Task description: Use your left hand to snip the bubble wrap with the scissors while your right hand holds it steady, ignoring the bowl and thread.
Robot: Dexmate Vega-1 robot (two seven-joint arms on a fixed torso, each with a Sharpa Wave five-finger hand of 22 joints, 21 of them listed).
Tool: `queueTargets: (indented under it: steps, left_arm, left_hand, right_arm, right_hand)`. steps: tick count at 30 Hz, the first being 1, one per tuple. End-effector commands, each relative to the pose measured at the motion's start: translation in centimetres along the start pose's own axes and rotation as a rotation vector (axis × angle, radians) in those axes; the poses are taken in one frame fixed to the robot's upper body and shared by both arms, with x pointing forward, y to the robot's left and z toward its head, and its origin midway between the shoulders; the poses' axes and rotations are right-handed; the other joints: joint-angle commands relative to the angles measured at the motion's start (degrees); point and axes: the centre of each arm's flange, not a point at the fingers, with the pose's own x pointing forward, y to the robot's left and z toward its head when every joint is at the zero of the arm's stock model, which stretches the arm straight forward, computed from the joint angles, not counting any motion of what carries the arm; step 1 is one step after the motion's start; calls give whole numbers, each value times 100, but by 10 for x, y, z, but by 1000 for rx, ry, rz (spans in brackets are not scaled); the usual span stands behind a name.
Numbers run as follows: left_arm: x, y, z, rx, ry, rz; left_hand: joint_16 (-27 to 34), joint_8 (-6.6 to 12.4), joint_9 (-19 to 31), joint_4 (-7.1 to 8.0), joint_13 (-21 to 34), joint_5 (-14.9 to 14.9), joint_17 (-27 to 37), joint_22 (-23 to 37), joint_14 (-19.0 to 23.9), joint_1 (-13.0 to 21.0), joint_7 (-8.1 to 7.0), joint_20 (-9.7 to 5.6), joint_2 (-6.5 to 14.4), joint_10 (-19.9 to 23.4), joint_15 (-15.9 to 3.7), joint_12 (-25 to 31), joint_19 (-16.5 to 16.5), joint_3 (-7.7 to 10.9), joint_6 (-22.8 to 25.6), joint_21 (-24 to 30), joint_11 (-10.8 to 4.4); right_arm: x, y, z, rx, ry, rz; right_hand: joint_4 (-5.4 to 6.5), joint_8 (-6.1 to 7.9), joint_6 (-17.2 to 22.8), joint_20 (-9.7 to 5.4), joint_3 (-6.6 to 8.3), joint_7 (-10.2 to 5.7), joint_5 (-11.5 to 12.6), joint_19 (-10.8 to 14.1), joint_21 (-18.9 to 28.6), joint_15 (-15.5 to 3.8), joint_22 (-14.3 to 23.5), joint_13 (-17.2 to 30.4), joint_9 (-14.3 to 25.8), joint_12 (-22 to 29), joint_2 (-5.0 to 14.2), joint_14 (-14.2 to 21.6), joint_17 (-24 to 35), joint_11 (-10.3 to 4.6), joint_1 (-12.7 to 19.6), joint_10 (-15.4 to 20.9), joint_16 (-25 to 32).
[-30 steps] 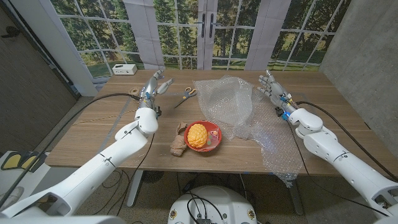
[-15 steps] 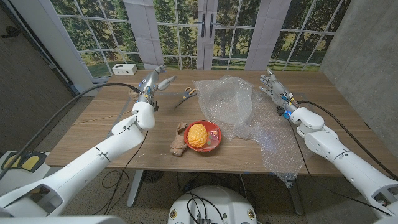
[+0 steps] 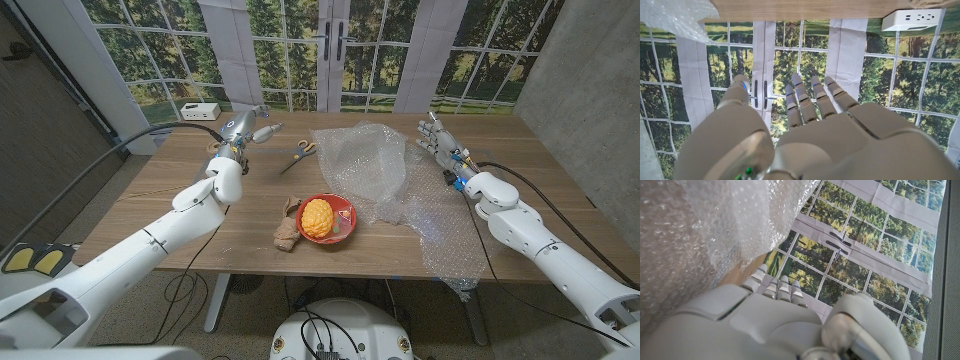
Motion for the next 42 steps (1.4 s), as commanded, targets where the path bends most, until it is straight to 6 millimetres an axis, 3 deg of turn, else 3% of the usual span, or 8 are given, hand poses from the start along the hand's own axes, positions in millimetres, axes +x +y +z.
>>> queueTargets:
  steps: [1,9,12,16,20,26,30,42]
  left_arm:
    - [9,2,1,60,-28,-37]
    - [17,7,6,112,-17,-100]
    - [19,8,6,119,-13,-110]
    - [20,8,6,131,-6,-113]
    - [22,8,7,144,-2,-121]
    - [23,11,12,163,5,-91]
    - [27,12,15,187,16,-116]
    - [35,8,27,275,7,-150]
  left_hand:
    - [33,-13,32,-16,26,6,20,13,99,136,-26,62,-11,40,-338,14,60,0,-1,-7,141]
    - [1,-16,35,-64,25,4,18,12,134,375,-40,126,-9,166,-368,22,-23,43,97,-53,197]
    - [5,0,37,-65,31,-9,18,12,204,490,-85,84,-47,333,-463,61,-41,39,211,-56,79]
    - [72,-47,49,2,84,-21,48,27,412,536,-57,122,-32,397,-441,71,269,-6,185,60,28]
    - [42,-84,55,22,117,-22,63,34,336,546,-60,151,-19,432,-393,84,257,-29,116,46,0]
    - [-3,-203,62,19,255,10,76,21,147,740,-130,208,82,787,-415,176,-514,-54,-214,-162,-15]
    - [-24,-237,60,-1,272,19,65,15,90,819,-137,175,90,873,-436,185,-623,-47,-328,-149,10]
    - [-54,-276,54,-39,337,31,48,3,-115,1156,-170,190,164,865,-464,78,-809,6,-666,-103,-111]
  right_arm:
    - [4,1,0,13,15,6]
    - [4,-3,0,18,16,1]
    - [4,-3,0,17,16,1]
    - [3,-3,-1,23,10,-10]
    - [0,-3,-3,34,17,-12]
    - [1,0,-4,43,18,-6]
    - [2,0,-4,46,19,-4]
    - [5,2,-6,79,7,-1]
  right_hand:
    - [-25,13,7,26,-11,-9,-18,26,31,-19,28,28,6,30,6,11,-4,8,68,-3,39]
    - [-30,14,8,33,-3,-3,-26,27,33,-21,28,28,7,32,18,17,-4,8,80,-2,42]
    - [-32,15,10,34,0,-1,-29,28,34,-15,29,28,7,33,23,16,-4,10,85,0,41]
    - [-35,15,8,38,6,1,-35,25,33,-14,29,29,7,34,32,15,-4,11,93,2,42]
    - [-38,18,15,42,9,2,-40,28,35,-18,29,29,7,41,37,20,-4,15,99,18,44]
    - [-46,23,24,92,19,-3,-53,48,43,-30,29,30,8,57,49,50,-4,9,115,59,55]
    - [-50,23,24,132,22,-6,-59,55,45,-30,29,31,8,57,52,61,-5,4,121,63,59]
    - [-62,23,25,143,37,-2,-76,55,45,-27,31,32,8,57,70,66,-5,-5,145,70,58]
